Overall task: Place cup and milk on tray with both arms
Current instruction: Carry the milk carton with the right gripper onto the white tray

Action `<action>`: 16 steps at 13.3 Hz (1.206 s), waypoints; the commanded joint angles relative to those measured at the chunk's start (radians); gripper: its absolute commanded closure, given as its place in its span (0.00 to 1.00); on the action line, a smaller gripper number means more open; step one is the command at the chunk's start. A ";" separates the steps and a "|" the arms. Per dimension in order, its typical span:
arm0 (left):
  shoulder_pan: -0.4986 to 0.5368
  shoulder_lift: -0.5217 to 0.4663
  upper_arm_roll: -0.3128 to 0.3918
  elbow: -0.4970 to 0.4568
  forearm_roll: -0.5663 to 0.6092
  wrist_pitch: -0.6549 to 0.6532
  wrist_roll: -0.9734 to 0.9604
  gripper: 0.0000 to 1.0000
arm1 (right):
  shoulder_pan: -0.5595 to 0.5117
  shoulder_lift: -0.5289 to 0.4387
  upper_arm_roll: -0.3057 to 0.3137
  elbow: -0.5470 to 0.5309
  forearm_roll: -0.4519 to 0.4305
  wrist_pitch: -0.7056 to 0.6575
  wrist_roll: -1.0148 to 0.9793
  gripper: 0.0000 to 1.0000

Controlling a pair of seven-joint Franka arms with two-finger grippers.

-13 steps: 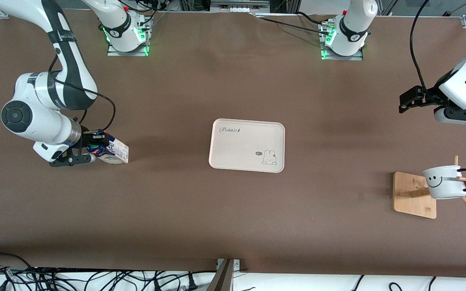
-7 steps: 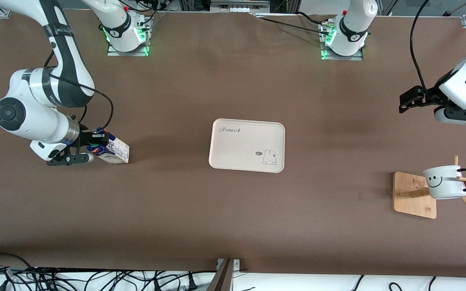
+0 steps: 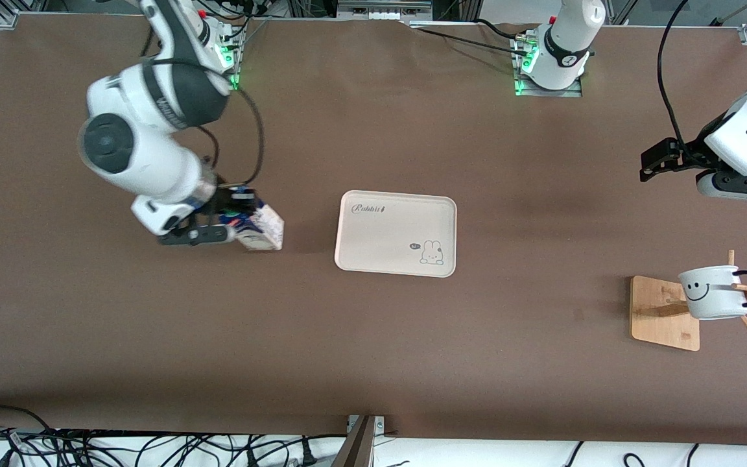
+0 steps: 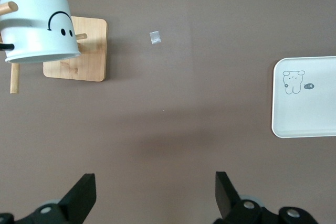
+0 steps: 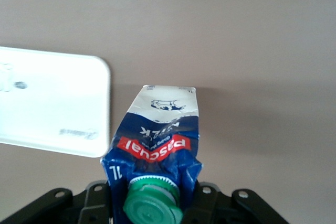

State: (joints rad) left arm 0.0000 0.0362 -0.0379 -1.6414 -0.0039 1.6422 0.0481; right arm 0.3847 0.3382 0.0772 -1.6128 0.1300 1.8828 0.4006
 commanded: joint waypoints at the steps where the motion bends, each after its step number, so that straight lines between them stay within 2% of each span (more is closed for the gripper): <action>1: 0.003 0.016 0.000 0.037 -0.018 -0.025 -0.002 0.00 | 0.143 0.115 -0.013 0.144 0.005 -0.010 0.198 0.55; 3: 0.003 0.016 0.000 0.037 -0.018 -0.025 -0.002 0.00 | 0.206 0.174 -0.013 0.198 0.000 0.024 0.288 0.55; 7: 0.003 0.016 0.000 0.037 -0.018 -0.025 -0.002 0.00 | 0.267 0.241 -0.019 0.208 -0.021 0.131 0.351 0.55; 9: 0.003 0.016 0.000 0.037 -0.018 -0.025 -0.002 0.00 | 0.276 0.261 -0.019 0.208 -0.056 0.150 0.374 0.55; 16: 0.003 0.016 0.000 0.038 -0.018 -0.025 -0.004 0.00 | 0.284 0.303 -0.020 0.208 -0.084 0.183 0.380 0.52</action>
State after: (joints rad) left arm 0.0000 0.0364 -0.0379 -1.6411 -0.0039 1.6422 0.0481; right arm 0.6508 0.6137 0.0687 -1.4366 0.0688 2.0615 0.7553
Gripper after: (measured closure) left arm 0.000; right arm 0.542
